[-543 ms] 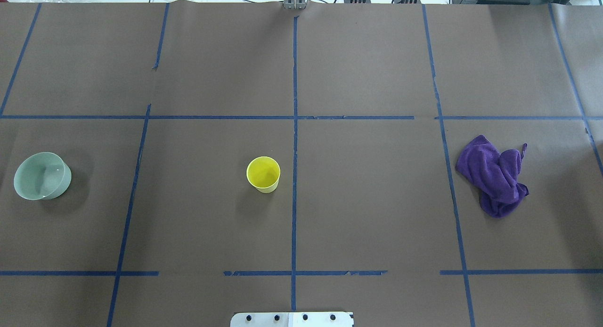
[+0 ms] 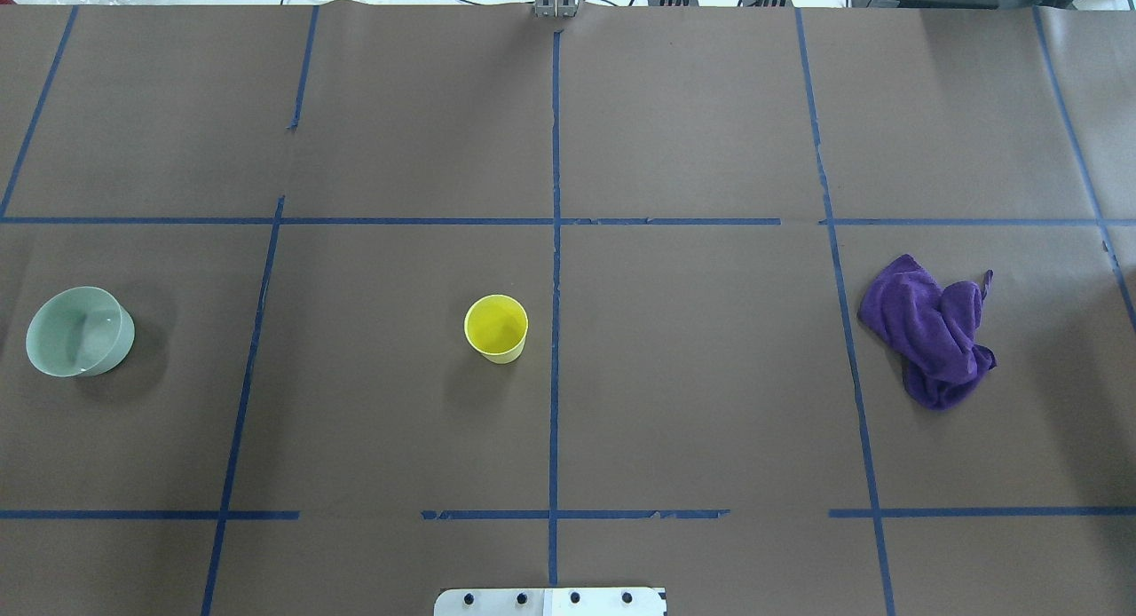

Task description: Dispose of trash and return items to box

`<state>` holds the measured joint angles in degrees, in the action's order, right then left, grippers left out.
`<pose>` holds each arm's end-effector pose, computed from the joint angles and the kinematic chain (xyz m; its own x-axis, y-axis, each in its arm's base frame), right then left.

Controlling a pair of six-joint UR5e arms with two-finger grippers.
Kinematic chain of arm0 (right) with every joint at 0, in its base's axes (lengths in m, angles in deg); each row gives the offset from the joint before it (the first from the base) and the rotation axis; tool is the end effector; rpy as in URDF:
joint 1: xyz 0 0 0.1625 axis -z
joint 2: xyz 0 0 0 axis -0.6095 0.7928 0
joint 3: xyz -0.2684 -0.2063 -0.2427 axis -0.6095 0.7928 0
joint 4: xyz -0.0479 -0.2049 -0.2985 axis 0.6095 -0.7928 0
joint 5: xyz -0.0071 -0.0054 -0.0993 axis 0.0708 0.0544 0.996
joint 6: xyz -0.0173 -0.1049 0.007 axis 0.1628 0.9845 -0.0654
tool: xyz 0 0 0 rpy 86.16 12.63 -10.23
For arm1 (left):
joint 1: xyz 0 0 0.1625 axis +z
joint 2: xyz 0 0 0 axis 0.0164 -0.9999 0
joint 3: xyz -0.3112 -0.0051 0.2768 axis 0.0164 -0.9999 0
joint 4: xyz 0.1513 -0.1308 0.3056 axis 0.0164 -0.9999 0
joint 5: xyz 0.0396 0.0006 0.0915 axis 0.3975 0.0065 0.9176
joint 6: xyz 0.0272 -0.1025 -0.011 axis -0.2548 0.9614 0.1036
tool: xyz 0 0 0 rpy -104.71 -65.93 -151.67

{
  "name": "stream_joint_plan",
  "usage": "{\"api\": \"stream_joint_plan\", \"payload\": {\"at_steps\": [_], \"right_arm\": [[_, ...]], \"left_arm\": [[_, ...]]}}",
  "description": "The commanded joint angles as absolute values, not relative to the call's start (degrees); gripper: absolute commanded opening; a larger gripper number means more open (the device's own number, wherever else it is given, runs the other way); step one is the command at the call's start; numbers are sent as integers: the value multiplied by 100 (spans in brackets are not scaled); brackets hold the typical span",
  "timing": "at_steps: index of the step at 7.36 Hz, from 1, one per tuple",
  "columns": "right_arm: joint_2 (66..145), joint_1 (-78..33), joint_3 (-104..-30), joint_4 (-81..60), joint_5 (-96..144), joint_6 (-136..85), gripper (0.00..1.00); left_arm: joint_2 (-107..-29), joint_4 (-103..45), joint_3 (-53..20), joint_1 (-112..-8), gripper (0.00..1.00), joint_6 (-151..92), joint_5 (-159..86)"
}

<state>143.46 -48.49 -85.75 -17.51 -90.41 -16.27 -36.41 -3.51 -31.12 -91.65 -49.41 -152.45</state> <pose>0.0323 -0.3252 0.5916 0.6692 -0.0470 0.7416 -0.0149 0.9970 0.0766 -0.0593 -0.3576 0.6133 0.6763 0.1437 -0.7225 -0.0523 0.9877 0.1475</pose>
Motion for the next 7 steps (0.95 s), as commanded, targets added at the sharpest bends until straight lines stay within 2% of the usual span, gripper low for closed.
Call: {"api": "stream_joint_plan", "payload": {"at_steps": [1, 2, 3, 5, 7], "right_arm": [[14305, -4727, -8579, -1498, -9041, -1627, 100], [14148, -4674, -8596, -1375, -9058, -1671, 100], [14094, -4682, -8623, -1139, -9206, -1724, 100], [14023, -4700, -8597, -454, -9216, -1750, 100], [13743, -4700, -8483, -336, -9225, -1785, 100]], "left_arm": [[-3693, -1298, -3119, -9129, 100, -4947, -15273], [-3885, -2052, -3014, -8964, 100, -4938, -15230], [-4417, -2669, -2717, -8945, 100, -4807, -15221], [-4781, -3208, -2758, -8883, 100, -4062, -15291], [-4844, -4708, -2750, -8481, 100, -2822, -15221]]}}
